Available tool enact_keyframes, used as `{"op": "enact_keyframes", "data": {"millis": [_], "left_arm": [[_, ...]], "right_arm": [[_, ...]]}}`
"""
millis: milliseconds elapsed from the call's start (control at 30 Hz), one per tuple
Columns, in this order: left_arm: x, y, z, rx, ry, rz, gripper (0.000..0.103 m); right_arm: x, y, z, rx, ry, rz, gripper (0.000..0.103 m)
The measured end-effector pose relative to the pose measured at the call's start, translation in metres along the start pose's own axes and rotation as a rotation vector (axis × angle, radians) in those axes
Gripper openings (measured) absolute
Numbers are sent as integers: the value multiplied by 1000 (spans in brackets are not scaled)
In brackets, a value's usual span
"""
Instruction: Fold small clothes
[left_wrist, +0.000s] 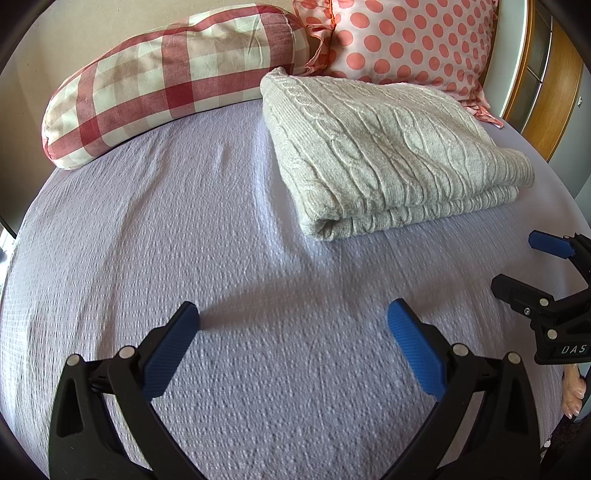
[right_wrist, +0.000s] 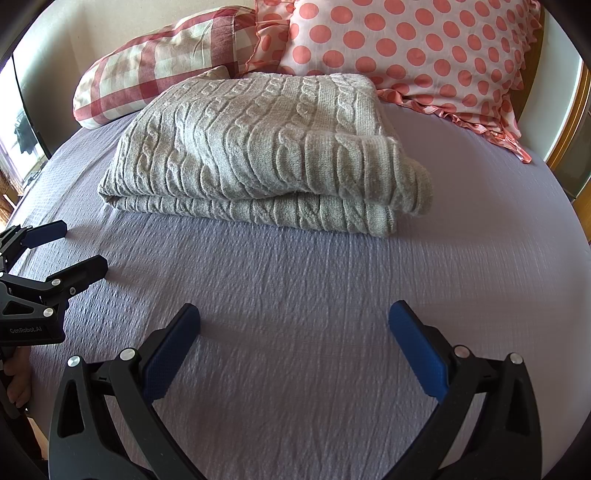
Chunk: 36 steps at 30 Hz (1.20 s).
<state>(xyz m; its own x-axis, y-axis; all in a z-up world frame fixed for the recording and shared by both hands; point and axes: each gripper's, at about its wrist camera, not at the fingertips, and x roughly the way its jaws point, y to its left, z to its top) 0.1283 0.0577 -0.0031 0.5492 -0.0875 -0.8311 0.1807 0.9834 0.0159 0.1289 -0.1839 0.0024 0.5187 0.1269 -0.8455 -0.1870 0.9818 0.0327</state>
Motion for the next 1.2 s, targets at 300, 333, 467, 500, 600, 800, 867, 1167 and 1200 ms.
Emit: {"op": "enact_keyframes", "data": {"millis": [300,333,467,500,600,800,867,1167,1200], "left_arm": [[0,0,0,0,0,0,101],[0,0,0,0,0,0,101],[1,0,0,0,0,0,101],[1,0,0,0,0,0,101],[1,-1,0,1,3,-1,101],[1,-2,1,5,14,-5,101],[1,-2,1,6,16,-7,101],[4,-1,4,7,36,-10,101],[4,-1,4,8,38,-11,101]], "right_arm": [[0,0,0,0,0,0,102],[0,0,0,0,0,0,102],[0,0,0,0,0,0,102],[0,0,0,0,0,0,102],[0,0,0,0,0,0,102],[0,0,-1,0,0,1,102],[0,0,-1,0,0,0,102],[0,0,-1,0,0,0,102],[0,0,-1,0,0,0,102]]}}
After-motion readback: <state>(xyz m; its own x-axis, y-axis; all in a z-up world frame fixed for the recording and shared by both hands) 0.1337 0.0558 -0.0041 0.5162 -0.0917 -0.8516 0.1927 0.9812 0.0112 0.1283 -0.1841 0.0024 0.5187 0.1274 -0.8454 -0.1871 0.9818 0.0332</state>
